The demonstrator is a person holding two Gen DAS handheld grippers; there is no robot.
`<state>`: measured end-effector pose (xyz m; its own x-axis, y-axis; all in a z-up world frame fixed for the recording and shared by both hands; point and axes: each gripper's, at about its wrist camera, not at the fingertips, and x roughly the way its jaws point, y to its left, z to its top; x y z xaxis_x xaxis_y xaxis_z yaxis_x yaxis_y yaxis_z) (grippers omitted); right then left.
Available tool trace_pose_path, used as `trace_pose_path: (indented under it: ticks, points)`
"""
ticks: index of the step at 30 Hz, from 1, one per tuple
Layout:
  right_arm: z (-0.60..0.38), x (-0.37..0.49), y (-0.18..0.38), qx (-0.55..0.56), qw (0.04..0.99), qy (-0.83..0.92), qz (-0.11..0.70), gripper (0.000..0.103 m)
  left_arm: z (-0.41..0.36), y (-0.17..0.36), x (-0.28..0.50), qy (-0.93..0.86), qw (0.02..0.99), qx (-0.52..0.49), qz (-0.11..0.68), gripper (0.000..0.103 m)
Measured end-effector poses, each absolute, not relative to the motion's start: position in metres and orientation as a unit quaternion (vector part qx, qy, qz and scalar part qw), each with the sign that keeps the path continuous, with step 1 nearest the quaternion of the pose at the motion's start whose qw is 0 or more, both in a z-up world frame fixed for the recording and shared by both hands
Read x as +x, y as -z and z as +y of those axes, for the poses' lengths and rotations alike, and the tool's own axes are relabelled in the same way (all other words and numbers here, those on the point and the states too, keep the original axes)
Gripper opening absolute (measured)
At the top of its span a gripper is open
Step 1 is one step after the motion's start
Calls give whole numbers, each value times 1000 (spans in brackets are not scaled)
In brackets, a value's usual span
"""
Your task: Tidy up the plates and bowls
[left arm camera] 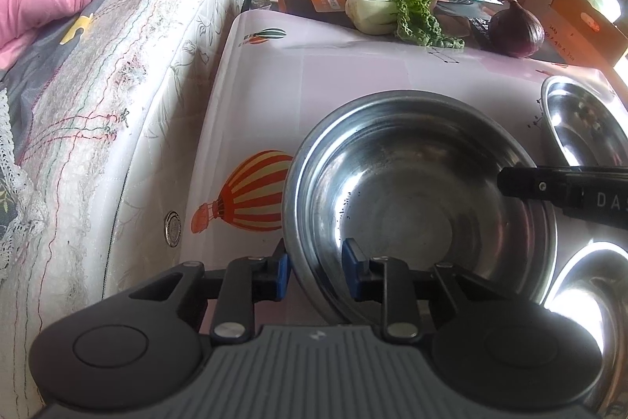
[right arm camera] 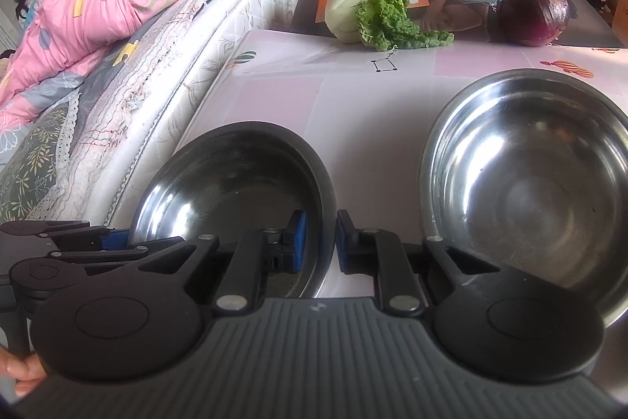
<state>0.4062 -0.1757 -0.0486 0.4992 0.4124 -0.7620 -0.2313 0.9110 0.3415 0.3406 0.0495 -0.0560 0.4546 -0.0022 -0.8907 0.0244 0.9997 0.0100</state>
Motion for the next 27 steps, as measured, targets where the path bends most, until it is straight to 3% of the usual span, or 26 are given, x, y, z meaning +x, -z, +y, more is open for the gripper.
trace_pose_path:
  ticks: [27]
  points:
    - [-179,398,33,83,870,-190,447,15,43,41,328,5,868,33,496,24]
